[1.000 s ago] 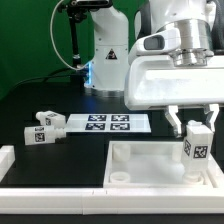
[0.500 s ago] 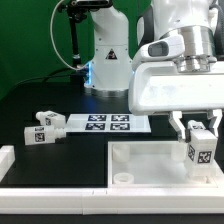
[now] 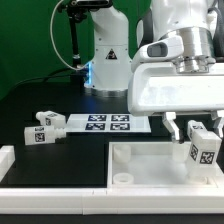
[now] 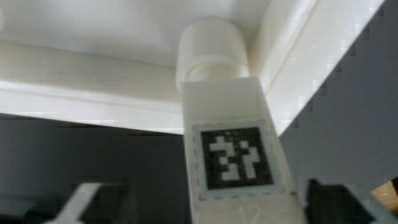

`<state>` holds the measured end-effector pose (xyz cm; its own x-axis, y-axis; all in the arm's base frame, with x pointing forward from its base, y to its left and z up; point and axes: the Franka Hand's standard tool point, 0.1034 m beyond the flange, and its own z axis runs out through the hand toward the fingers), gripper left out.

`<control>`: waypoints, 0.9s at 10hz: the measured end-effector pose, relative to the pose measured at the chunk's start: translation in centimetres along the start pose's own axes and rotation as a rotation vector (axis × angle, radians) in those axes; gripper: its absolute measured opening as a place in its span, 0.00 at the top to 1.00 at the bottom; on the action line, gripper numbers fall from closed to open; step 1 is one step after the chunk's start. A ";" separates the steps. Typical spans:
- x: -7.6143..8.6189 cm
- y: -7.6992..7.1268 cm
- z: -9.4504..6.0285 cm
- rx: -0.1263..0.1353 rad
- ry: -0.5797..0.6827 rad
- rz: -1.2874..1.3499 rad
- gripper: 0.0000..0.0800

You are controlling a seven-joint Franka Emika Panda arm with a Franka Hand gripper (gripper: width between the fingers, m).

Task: Assemble one leg

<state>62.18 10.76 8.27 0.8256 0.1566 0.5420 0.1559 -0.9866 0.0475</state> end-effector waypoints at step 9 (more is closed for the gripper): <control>2.1 -0.7 0.4 0.018 -0.479 0.144 0.19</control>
Offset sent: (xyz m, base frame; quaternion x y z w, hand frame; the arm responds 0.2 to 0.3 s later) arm 0.0237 0.0100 0.0036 -0.0678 -0.2475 0.0781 0.9633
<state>63.97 11.74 9.05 0.9951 0.0260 0.0952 0.0276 -0.9995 -0.0159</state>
